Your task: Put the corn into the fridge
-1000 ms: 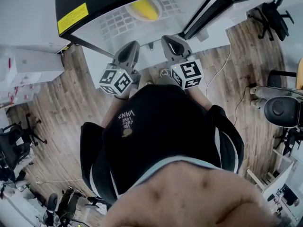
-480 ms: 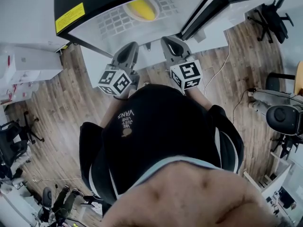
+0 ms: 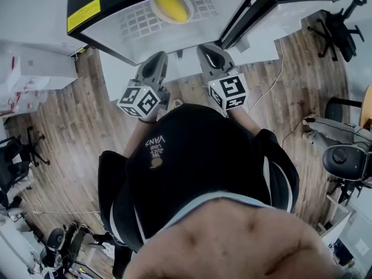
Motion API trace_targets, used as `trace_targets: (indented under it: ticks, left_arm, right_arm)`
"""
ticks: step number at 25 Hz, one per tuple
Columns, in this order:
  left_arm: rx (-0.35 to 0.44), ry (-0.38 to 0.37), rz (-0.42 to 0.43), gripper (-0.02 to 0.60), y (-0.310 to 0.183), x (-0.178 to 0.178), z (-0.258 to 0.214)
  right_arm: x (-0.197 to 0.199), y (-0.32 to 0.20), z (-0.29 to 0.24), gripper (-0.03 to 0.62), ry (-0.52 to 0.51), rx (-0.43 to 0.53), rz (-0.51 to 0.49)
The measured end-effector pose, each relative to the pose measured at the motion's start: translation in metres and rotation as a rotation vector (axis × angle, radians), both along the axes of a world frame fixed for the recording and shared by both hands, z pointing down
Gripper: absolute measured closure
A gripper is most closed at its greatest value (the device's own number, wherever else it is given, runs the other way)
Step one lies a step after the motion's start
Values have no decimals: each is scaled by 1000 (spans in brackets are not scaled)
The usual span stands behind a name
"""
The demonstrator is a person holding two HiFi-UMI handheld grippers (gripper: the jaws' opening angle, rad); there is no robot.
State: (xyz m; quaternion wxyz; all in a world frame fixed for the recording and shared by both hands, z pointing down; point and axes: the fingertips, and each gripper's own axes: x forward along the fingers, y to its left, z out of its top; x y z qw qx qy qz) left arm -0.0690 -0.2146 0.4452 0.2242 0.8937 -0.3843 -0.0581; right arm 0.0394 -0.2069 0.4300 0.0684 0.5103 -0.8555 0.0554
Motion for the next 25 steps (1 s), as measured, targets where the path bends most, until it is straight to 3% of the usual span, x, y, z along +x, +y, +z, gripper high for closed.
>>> trace_targets:
  ticks: [25]
  left_arm:
    - [-13,8,-57,563,30,-3,5]
  right_arm:
    - [-5,23,9,582,9,-18,-37]
